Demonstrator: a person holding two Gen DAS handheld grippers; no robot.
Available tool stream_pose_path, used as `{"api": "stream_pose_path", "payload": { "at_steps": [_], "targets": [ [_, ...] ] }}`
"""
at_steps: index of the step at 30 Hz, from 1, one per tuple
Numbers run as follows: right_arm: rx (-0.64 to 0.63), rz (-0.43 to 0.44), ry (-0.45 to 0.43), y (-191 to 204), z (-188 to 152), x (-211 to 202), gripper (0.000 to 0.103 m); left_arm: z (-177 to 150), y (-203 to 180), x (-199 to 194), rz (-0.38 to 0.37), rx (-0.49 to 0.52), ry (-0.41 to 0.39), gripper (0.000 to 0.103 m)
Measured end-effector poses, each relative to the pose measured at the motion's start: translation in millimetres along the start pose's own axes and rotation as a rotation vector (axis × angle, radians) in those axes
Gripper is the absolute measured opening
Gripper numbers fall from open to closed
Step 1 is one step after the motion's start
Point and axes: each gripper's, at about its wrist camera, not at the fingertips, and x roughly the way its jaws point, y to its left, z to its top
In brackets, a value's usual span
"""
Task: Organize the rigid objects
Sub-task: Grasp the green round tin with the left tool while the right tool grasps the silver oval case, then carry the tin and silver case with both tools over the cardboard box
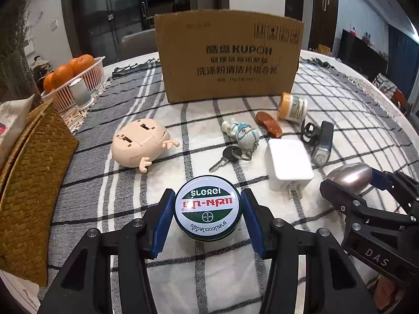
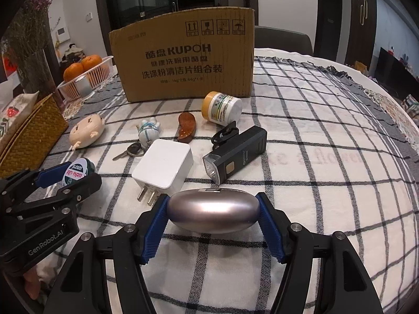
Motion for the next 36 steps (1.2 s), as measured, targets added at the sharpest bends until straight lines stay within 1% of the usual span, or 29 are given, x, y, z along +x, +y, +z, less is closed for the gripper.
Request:
{"api": "stream_pose_path", "payload": {
  "at_steps": [7, 10, 15, 21, 30, 36],
  "targets": [
    [-0.003, 0.004, -0.051, 2, 4, -17, 0.066, 5, 0, -21, 0.009, -0.022, -0.046, 0.051],
    [-0.002, 0.003, -0.081, 1, 9, -28, 0.066, 8, 0, -32, 0.017, -0.028, -0.077, 0.051],
    [-0.003, 0.004, -0.13, 1, 18, -45, 0.066, 17, 2, -49, 0.007, -0.044, -0.122, 0.051],
    [0.005, 0.007, -0.189, 2, 32, -62, 0.066, 32, 4, -64, 0.009, -0.051, -0.194, 0.051],
    [0.021, 0.017, -0.261, 3, 59, -76, 0.066, 61, 12, -73, -0.013, -0.077, -0.255, 0.051],
    [0.044, 0.022, -0.293, 2, 81, -75, 0.066, 83, 19, -73, -0.025, -0.089, -0.274, 0.051]
  ]
}}
